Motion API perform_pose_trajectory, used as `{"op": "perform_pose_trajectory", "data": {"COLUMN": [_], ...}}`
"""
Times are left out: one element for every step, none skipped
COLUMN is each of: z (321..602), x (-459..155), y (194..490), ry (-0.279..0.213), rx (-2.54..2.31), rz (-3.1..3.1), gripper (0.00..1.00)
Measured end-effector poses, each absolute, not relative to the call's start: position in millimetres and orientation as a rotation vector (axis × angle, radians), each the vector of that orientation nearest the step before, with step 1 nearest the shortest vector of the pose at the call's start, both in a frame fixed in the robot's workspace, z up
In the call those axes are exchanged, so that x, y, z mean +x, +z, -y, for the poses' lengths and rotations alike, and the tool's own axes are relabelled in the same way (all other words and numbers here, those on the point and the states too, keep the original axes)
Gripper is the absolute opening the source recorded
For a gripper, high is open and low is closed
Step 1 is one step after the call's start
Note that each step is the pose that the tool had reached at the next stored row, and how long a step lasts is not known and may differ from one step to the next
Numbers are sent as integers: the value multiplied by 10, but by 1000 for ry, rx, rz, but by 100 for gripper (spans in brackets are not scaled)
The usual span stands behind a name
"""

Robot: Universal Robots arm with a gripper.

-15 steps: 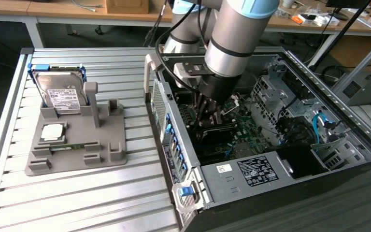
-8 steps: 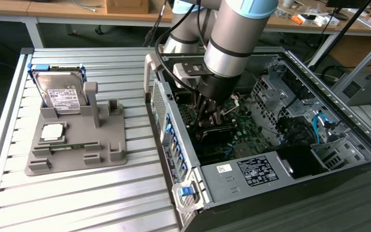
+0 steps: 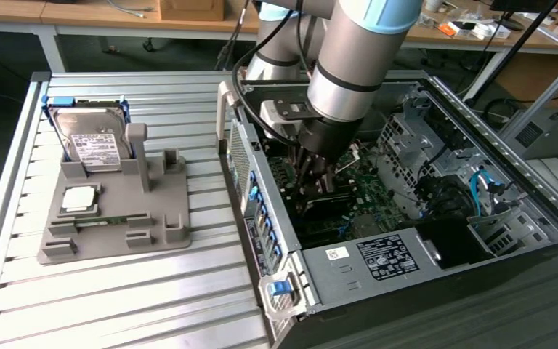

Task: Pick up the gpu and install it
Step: 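Press down on the gpu until it lock into place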

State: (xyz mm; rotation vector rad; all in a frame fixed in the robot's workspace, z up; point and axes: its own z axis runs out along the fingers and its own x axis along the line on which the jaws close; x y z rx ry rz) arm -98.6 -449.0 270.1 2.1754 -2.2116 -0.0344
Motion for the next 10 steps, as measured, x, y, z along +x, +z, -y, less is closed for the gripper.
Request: {"op": "perform_pose_trajectory", "data": {"z": [4490,4490,4490,4491,4491,4491,4491,4491,4490,4487], "x": [-986,-986,-986,-986,-986,-986,-985,-984,-983,-982], "y": [2701,2701,2702,2703,2703,2703,2704,2704,2707,2720], "ry": [-34,-35,-35,-35,-35,-35,-35,-35,-35,-35], "rx": [2176,2176,2177,2178,2180,2182,2185,2186,2188,2190], "rz": [2211,2211,2210,2209,2208,2206,2203,2201,2200,2199], "gripper": [11,11,11,11,11,11,11,11,11,11]}}
